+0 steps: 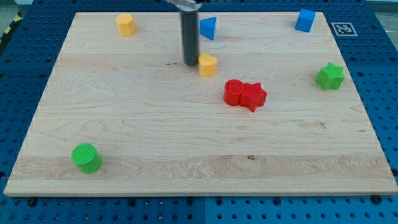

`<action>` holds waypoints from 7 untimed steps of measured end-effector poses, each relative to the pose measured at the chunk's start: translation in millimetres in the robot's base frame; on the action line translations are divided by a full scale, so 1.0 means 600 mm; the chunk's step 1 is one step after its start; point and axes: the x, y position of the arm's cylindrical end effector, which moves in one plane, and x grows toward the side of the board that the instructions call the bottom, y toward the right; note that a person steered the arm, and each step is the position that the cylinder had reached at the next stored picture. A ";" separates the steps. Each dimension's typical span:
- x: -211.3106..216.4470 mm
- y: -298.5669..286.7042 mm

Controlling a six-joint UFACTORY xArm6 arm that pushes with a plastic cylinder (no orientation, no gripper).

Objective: Move the yellow hexagon left to the yellow heart

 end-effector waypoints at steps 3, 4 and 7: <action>0.003 0.135; -0.014 0.131; 0.021 0.121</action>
